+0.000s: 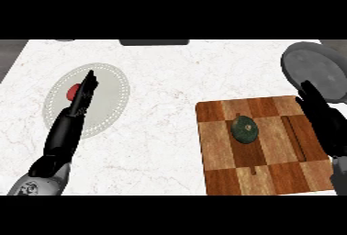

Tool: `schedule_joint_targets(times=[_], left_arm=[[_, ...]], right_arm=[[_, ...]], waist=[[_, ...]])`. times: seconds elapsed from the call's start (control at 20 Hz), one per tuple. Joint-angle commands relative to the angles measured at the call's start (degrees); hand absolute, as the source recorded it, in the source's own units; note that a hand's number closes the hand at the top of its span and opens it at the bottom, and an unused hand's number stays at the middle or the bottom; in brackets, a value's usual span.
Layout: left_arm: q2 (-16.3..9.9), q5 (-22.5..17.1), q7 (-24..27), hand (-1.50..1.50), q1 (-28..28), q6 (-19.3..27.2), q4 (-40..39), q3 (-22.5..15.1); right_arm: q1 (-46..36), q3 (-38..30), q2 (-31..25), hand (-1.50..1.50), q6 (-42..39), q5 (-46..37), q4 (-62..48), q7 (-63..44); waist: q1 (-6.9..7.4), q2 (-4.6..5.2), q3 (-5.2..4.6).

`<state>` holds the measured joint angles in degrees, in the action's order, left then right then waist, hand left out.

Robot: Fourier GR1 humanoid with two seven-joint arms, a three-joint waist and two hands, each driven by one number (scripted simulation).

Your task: Pick the squash from the cutting board and place it in the pan

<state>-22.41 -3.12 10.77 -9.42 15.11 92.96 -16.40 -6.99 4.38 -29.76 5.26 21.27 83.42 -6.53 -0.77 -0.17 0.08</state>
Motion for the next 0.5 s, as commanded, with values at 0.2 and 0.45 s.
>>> schedule_joint_targets(times=[0.2,0.45], left_arm=[[7.62,-13.63,-11.89,0.0,10.18,3.01,-8.45,6.92],[11.09,-16.36,-13.45,0.0,13.6,4.43,-11.7,7.4]], right_arm=[[1.07,-2.44,7.11,1.5,6.54,0.71,6.62,5.83],[7.13,3.66,6.54,-1.5,23.78,-22.25,10.84,13.92]], waist=[[0.6,0.11,-0.18],[-1.36,-0.47,-0.5]])
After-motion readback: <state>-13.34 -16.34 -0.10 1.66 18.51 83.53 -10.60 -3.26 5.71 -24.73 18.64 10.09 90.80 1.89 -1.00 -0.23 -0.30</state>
